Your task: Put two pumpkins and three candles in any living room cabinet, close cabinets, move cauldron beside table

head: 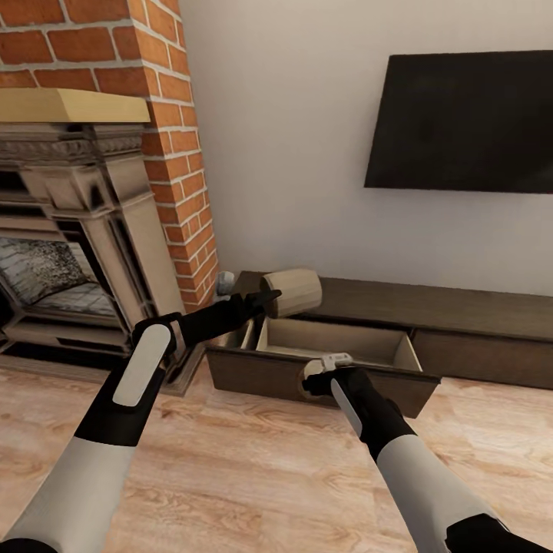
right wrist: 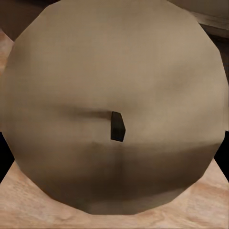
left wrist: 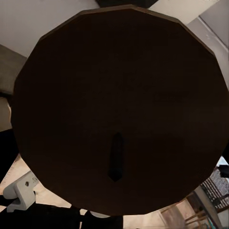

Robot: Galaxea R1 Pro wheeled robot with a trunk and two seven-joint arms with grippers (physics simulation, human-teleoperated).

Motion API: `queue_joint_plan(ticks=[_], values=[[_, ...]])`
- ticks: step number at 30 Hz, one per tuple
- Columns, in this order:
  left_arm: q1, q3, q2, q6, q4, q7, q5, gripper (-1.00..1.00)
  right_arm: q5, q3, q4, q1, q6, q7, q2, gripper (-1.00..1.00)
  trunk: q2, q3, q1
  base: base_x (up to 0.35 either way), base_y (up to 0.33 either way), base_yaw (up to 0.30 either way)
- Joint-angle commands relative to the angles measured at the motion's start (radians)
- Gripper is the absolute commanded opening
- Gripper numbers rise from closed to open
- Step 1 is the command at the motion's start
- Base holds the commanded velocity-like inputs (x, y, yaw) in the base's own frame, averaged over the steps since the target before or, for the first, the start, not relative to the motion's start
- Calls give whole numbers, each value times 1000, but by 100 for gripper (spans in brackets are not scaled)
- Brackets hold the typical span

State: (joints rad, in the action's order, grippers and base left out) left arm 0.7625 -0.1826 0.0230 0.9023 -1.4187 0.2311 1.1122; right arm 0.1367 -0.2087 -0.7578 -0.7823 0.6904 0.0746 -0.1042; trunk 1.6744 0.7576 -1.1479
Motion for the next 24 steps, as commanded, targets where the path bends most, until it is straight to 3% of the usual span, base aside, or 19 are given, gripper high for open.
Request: queue_joint_plan(ticks=[1, 8, 18, 24], values=[[0, 0, 0, 0, 0, 2, 1, -100, -2, 0, 0, 0, 0, -1, 1, -100, 0, 0, 0, 229, 226, -179], [0, 0, 0, 0, 0, 0, 0, -100, -2, 0, 0, 0, 0, -2, 3, -100, 0, 0, 0, 270, 162, -262], [0, 0, 0, 0, 0, -2, 0, -100, -2, 0, 0, 0, 0, -1, 2, -100, 0, 0, 0, 323, 11, -277], [0, 0, 0, 0, 0, -1, 0, -100, -4, 0, 9, 0, 0, -1, 0, -100, 0, 0, 0, 328, 0, -60]])
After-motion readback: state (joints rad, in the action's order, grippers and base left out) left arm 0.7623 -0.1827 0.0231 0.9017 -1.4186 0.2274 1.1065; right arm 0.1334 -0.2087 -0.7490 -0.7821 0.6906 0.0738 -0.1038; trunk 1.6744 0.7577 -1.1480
